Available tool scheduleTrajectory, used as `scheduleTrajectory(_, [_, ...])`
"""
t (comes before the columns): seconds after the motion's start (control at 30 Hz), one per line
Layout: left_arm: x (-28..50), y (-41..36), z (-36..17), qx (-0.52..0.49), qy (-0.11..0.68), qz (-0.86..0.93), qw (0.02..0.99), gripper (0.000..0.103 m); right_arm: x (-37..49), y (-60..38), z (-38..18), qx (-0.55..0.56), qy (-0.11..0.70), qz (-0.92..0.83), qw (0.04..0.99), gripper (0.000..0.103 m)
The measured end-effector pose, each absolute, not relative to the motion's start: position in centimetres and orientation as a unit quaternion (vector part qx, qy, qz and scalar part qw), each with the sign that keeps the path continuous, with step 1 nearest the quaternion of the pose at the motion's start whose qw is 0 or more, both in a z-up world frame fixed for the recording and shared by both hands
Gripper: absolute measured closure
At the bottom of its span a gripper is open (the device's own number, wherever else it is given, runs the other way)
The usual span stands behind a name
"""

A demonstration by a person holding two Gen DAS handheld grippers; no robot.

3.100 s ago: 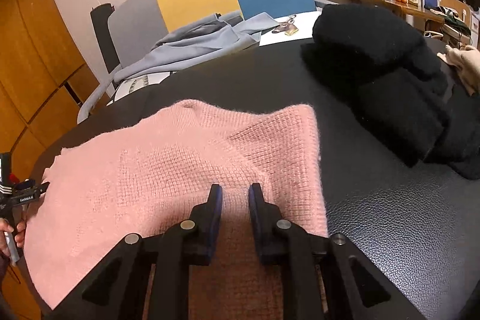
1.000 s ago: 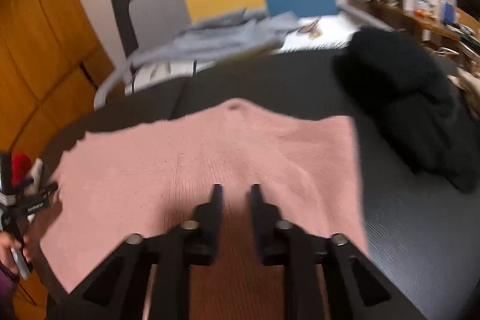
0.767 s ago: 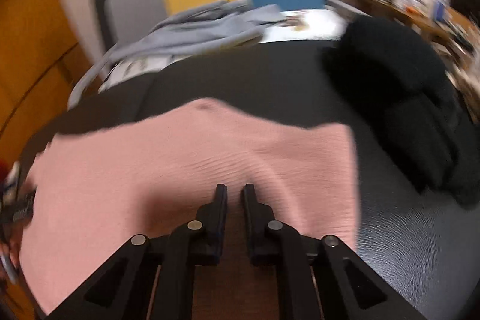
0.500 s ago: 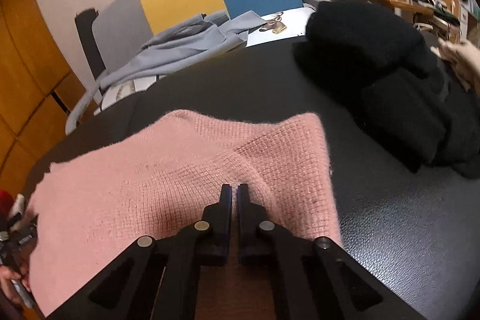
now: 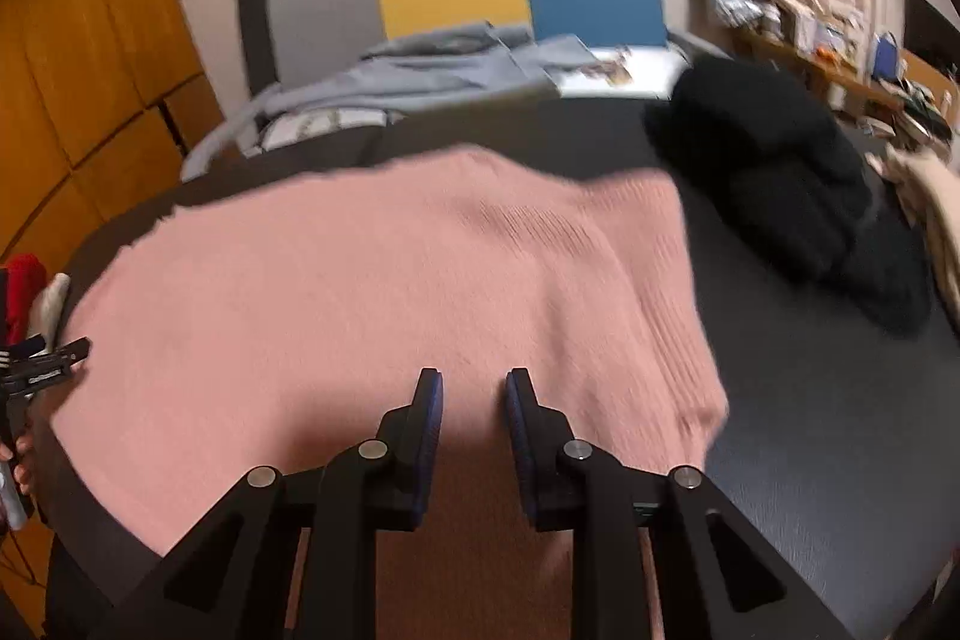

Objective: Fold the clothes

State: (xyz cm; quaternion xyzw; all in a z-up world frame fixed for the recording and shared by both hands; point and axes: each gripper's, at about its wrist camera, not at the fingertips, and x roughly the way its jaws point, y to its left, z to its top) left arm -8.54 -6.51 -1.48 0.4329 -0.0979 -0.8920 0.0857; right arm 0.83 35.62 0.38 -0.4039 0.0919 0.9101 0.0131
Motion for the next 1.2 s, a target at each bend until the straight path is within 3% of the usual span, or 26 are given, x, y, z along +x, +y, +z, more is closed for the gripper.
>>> scheduleTrajectory(0.4, [-6.6, -9.6, -1.6, 0.429, -0.054, -0.898, 0.085, 0.000, 2.5, 37.6, -0.8, -0.393, 0.130, 0.911, 0.002, 0.082])
scheduleTrajectory(0.57, [-5.3, -11.5, 0.0, 0.414, -0.044, -0.902, 0.113, 0.000, 5.6, 41.3, 1.0, -0.359, 0.208, 0.909, 0.029, 0.075])
scheduleTrajectory(0.63, [-4.7, -12.2, 0.6, 0.408, -0.039, -0.903, 0.124, 0.000, 6.5, 43.2, 1.0, -0.353, 0.236, 0.905, 0.037, 0.063])
scheduleTrajectory(0.77, [-3.8, -12.1, 1.9, 0.388, -0.040, -0.911, 0.133, 0.000, 7.5, 47.1, 0.3, -0.373, 0.282, 0.882, 0.057, 0.056])
scheduleTrajectory(1.07, [-2.7, -1.2, 3.0, 0.380, -0.077, -0.921, -0.037, 0.000, 4.5, 48.3, -2.2, -0.408, 0.322, 0.855, 0.014, 0.049])
scheduleTrajectory(1.2, [-1.4, 3.6, 3.1, 0.372, -0.100, -0.917, -0.107, 0.000, 3.4, 49.6, -3.9, -0.381, 0.431, 0.817, -0.031, 0.047])
